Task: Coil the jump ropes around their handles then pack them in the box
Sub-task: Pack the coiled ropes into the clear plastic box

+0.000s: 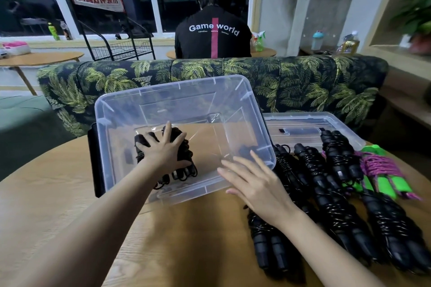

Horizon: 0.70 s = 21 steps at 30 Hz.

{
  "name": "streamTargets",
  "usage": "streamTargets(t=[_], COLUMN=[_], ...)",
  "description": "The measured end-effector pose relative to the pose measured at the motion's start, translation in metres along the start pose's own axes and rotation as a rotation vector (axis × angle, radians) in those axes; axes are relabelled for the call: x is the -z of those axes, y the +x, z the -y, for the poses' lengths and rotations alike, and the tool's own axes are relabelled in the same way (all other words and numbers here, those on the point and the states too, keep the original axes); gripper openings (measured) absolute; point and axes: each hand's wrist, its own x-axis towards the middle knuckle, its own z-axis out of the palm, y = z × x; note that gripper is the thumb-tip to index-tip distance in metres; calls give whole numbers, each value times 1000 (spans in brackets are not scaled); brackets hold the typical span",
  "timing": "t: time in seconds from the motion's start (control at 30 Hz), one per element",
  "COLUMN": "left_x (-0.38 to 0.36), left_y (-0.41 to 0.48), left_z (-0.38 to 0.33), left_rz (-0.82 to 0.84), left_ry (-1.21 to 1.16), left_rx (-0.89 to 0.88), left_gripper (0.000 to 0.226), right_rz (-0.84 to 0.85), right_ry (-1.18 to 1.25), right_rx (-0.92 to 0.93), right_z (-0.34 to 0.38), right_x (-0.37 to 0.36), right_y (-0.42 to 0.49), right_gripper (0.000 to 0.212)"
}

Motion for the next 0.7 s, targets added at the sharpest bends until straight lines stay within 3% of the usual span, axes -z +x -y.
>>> streamTargets(t=[0.2, 0.53, 0.7], left_x=[0, -10, -9], left_y=[12, 28, 28], left_z=[9, 35, 37], left_rz=[77, 62, 60], left_ry=[-72, -73, -82], left_rx=[14, 59, 61], left_gripper=[94, 96, 96], right_rz=[23, 57, 282], right_ry=[-38, -27, -100], right_rx=[-58, -416, -634], right_z=[-15, -6, 48], right_x=[26, 53, 43], right_y=[-28, -69, -74], right_gripper=[41, 39, 58])
